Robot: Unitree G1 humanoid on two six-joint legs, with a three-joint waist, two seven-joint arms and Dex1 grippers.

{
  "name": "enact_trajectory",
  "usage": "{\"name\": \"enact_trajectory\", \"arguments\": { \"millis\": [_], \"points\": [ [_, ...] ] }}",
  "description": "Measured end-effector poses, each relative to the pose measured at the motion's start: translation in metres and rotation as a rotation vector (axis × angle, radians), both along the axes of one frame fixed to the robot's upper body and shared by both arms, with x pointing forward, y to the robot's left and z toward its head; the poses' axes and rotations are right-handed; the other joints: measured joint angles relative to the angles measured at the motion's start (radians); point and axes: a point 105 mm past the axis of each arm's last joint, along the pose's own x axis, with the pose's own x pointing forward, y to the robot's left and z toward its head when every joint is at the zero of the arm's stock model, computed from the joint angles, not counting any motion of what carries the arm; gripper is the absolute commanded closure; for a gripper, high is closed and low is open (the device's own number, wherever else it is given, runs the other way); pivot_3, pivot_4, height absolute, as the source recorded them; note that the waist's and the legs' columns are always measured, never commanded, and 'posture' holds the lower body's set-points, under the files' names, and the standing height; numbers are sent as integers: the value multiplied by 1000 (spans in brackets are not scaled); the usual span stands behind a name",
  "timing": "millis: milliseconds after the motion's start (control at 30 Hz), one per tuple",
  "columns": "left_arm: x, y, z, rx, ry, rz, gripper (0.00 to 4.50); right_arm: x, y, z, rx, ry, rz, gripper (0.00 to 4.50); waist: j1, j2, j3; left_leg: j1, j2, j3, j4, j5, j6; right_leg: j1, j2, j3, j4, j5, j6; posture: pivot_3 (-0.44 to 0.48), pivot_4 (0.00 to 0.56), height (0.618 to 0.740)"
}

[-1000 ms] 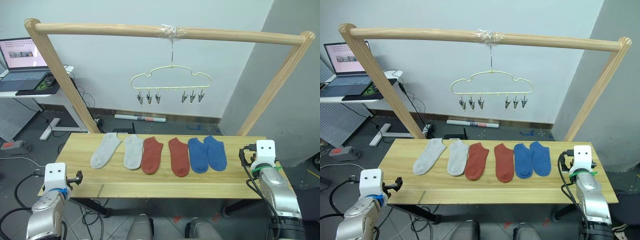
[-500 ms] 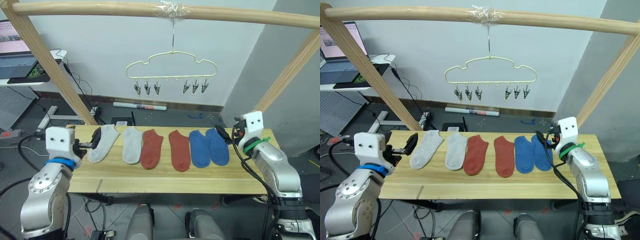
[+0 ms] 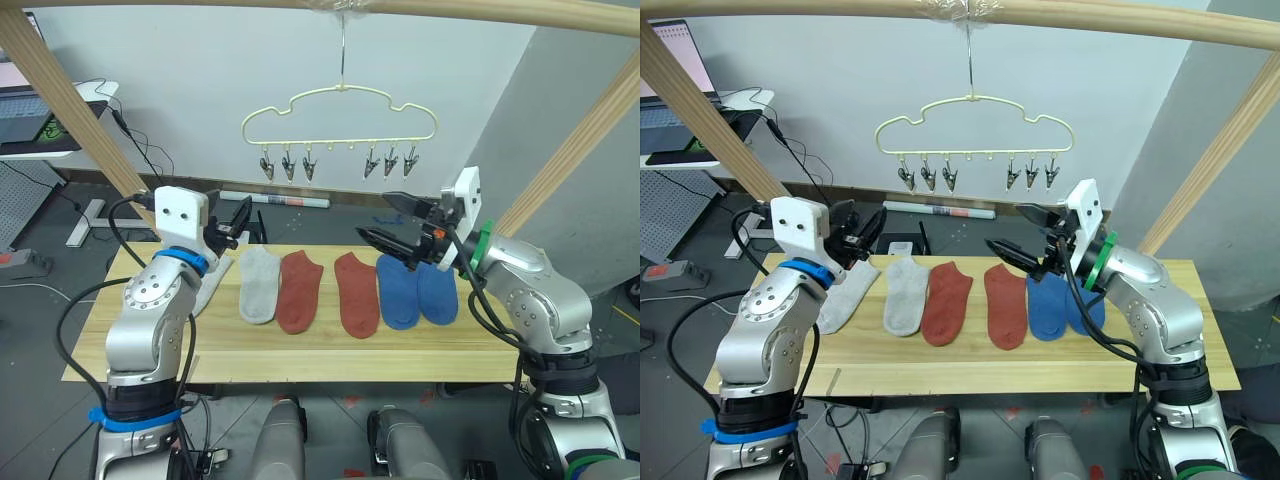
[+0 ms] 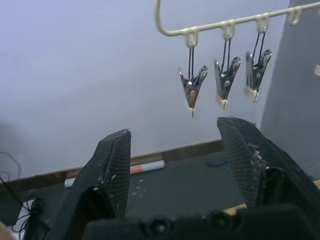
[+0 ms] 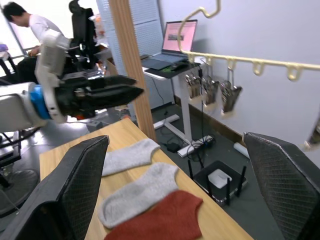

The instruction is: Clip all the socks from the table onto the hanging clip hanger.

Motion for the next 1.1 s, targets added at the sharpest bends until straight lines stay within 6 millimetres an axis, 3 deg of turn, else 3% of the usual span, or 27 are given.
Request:
{"name": "enact_trajectory", "arguments": {
  "millis": [267, 567, 767, 900, 1100],
  "points": [
    [18, -16, -1, -38, -22, -25, 1482, -4, 23, 23, 66, -48, 86, 0, -7, -2, 8, -1, 0, -1, 0, -1, -2, 0, 0, -1, 0, 1, -1, 17, 277, 740],
    [41, -34, 8, -48, -85, -41, 1482, -6, 31, 26, 84, -46, 107, 0, -20, -3, 13, -2, 0, -1, 1, -2, -3, -1, 1, -1, 0, 1, 0, -15, 292, 740],
    [49, -32, 7, -42, -98, -24, 1482, -6, 32, 27, 88, -36, 104, 0, -26, -2, 21, -4, 1, -1, 1, -2, -3, -4, 1, -1, 1, 1, 0, -27, 302, 740],
    [51, -31, 7, -35, -101, -15, 1482, -7, 33, 28, 95, -28, 111, 0, -27, -1, 23, -16, 1, -1, 3, -1, -3, -17, 2, 0, 4, 6, 5, -31, 306, 740],
    [50, -24, 9, -29, -106, 0, 1482, -8, 34, 29, 106, -18, 111, 0, -27, -2, 33, -16, 1, -1, 3, -1, -3, -17, 2, 0, 3, 7, 6, -32, 310, 740]
  ]
}}
